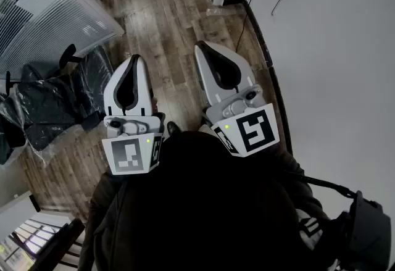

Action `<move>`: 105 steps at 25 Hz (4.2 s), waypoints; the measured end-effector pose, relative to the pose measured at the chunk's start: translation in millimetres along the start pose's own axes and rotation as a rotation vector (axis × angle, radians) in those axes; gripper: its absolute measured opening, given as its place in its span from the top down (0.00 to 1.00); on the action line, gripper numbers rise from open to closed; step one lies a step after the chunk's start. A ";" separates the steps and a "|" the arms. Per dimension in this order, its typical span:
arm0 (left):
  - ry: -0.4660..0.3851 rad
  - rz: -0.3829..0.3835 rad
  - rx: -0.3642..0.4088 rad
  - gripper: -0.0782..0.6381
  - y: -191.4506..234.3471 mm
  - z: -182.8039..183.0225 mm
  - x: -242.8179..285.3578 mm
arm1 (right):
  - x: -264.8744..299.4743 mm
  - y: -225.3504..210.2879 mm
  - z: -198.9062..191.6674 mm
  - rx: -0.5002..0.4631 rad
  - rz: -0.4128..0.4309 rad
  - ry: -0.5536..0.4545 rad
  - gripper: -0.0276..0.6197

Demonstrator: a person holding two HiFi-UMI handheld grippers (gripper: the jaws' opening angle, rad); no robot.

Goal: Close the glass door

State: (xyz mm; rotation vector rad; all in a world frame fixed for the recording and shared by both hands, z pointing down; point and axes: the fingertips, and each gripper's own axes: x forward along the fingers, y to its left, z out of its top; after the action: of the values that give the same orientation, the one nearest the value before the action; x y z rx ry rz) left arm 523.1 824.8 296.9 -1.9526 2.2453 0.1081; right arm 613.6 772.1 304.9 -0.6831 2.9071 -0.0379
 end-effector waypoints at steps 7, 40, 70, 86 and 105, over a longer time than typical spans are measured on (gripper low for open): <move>-0.006 -0.007 -0.002 0.90 -9.2 -5.6 0.8 | -7.5 -6.1 -2.9 -0.005 -0.007 -0.005 0.96; 0.093 0.098 -0.057 0.90 177.6 -87.5 280.0 | 322.6 -134.4 -55.6 0.020 0.127 0.097 0.95; 0.141 -0.026 -0.020 0.90 315.7 -183.0 749.9 | 697.9 -450.7 -92.8 0.038 -0.001 0.038 0.95; 0.128 -0.036 -0.029 0.90 427.5 -241.3 991.0 | 920.6 -592.0 -135.6 0.038 -0.032 0.048 0.95; 0.144 -0.168 -0.085 0.90 528.7 -290.9 1312.2 | 1173.4 -795.9 -134.5 -0.034 -0.193 0.046 0.95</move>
State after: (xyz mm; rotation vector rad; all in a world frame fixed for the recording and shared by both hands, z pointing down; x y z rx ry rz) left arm -195.0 -427.9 331.6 -2.2518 2.1821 0.0435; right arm -94.0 -463.8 315.8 -0.9795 2.8804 -0.0264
